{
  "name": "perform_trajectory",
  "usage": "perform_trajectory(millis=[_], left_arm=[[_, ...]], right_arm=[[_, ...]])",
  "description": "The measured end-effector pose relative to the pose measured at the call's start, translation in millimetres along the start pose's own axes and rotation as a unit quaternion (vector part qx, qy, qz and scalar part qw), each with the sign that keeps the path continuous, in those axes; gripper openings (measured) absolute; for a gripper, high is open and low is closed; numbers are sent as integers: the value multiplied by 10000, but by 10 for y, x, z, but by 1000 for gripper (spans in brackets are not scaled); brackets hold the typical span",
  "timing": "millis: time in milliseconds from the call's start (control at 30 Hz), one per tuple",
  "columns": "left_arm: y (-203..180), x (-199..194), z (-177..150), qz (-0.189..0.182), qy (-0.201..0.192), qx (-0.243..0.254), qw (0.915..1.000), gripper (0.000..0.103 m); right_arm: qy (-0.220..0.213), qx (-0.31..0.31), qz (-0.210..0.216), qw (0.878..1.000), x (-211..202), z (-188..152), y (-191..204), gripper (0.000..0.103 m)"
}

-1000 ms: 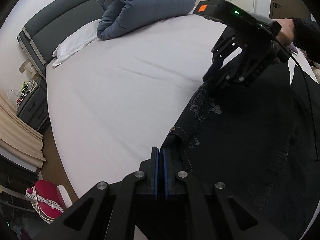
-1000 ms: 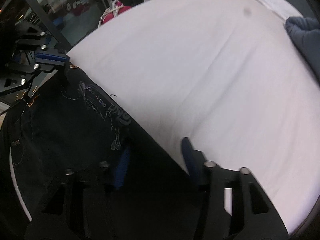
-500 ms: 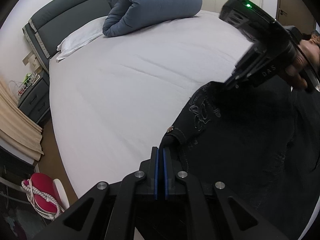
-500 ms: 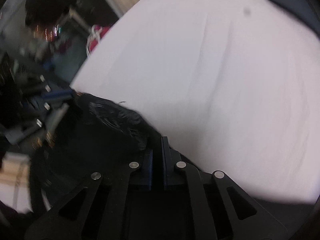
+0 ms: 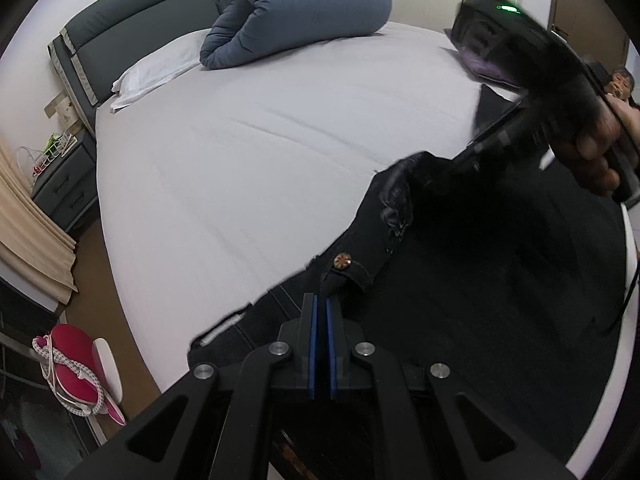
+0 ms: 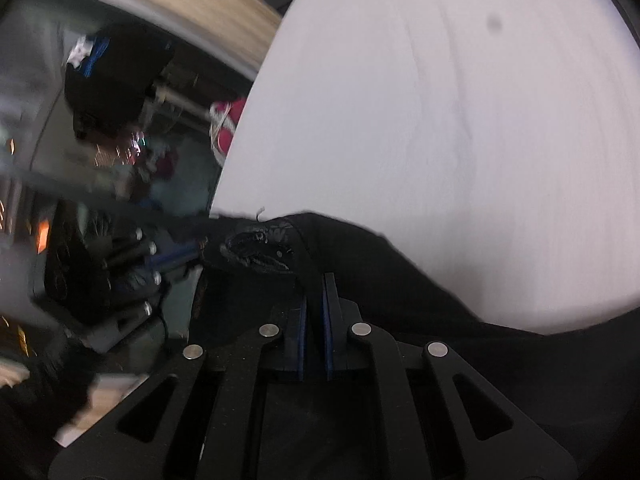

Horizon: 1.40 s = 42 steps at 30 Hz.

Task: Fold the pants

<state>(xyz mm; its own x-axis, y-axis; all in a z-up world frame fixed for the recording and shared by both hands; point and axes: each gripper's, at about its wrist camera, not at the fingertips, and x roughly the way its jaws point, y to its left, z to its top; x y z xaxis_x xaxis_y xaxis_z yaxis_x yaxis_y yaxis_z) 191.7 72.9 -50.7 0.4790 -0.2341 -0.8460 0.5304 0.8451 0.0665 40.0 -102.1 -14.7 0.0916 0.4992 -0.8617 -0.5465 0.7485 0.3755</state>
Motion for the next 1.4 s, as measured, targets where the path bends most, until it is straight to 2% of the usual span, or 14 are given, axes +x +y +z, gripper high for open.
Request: perform_trajectory(millis=[33,100,167,200,267,400,467,633,667,733,767,933,1033,1400], left_arm=[[-66,-52,-64,-5,-6,103,9999,4],[-186,-130,-171,50,29,364,9993,4],[-303,-198,-283,-61,53,566,9984,4],[-371,-227,-343,-123,72,664,9977,4],[-588,-297,-480,-149,120,1071,9941,4],[-933,-439,-731,-131,139,1716,9850,4],[-1055,-512,-843,-209,117,1866,9821,4],[-1238,-532,-1070,-330,301,2144,9757,4],[-1277,-547,-1120,-341,318,2201,9744,4],[-1354,-559,-1180,-372,371,2284,9721,4],[-1385,-567,-1219,-395,405,2333,9708,4],[-1482,-646,-1414,-577,573,2452,9661,4],[-1531,-674,-1488,-627,657,2499,9640,4],[-1578,-622,-1507,-666,717,2458,9644,4]], right_arm=[[151,-770,-413,9961,32,-73,227,5],[666,-1887,-1009,9746,140,-304,563,4],[1068,-2998,-1449,9369,204,-634,860,4],[1111,-3297,-1569,9243,192,-748,931,4],[1134,-3977,-1973,8889,162,-979,1121,4],[1124,-4769,-2554,8335,152,-1327,1412,4],[1119,-5173,-2802,8009,163,-1589,1522,4],[1050,-6255,-3255,7013,448,-2263,1865,4],[1068,-6388,-3297,6869,488,-2376,1904,4],[1139,-6564,-3310,6683,558,-2568,1977,4],[1165,-6592,-3311,6650,560,-2638,1994,4],[1173,-6515,-3231,6763,636,-2825,2245,4],[1183,-6521,-3209,6766,637,-2982,2404,4],[1221,-6295,-3276,6939,548,-2967,2452,4]])
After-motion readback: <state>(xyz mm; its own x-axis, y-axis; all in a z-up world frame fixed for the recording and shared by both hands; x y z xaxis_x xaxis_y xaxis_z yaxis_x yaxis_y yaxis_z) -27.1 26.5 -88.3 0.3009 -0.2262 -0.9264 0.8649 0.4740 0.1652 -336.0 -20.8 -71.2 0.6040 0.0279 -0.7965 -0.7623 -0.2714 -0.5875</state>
